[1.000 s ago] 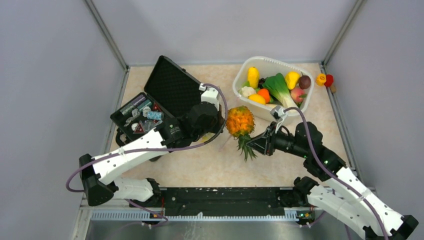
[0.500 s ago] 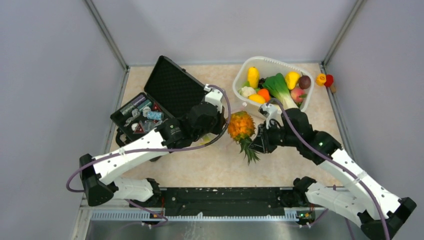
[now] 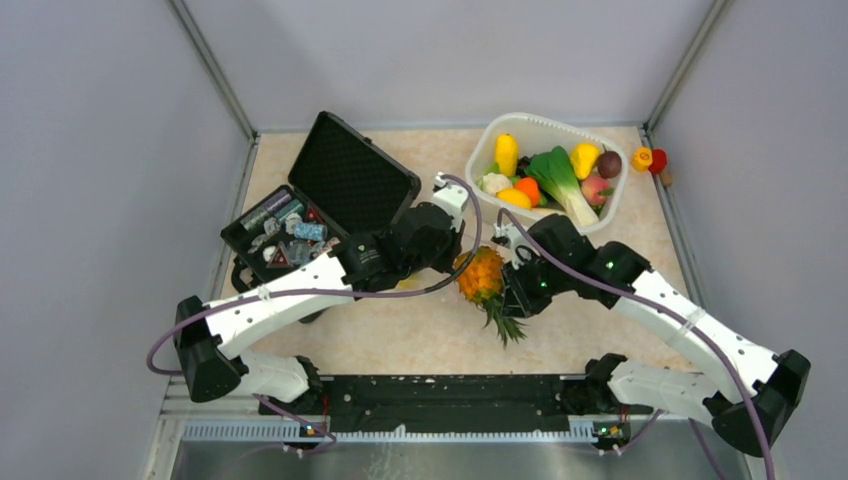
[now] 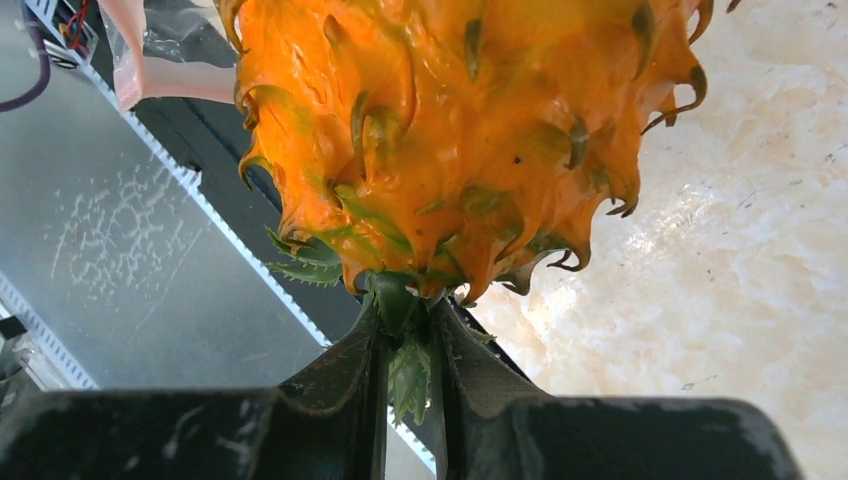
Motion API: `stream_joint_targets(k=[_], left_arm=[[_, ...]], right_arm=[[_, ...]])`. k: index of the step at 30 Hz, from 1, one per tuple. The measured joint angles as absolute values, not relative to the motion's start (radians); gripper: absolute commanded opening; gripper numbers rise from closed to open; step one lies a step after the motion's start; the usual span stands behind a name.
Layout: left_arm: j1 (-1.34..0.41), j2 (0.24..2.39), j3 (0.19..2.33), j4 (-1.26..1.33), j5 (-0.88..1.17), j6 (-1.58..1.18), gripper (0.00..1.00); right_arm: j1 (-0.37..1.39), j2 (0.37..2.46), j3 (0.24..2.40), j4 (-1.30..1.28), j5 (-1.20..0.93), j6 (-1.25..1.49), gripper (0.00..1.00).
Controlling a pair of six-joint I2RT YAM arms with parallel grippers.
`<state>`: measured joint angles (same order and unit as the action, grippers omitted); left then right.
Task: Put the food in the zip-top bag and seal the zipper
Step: Place the fake fruit in the zipper food storage bag.
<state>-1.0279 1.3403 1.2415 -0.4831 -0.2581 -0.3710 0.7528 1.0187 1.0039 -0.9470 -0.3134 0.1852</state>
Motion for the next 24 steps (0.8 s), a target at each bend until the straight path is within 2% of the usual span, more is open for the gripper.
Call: stream_joint_targets(k=[11, 24], left_arm=[[-1.054, 1.346, 1.257, -0.486, -0.176, -0.321, 0.00], [-1.114, 1.378, 1.291, -0.497, -0.229, -0.262, 0.05]], right_arm=[[0.764, 1.078, 1.037, -0.995, -0.262, 0.180, 0.00], [0.788, 1.118, 1.119, -1.069, -0.244, 0.160, 0.00]])
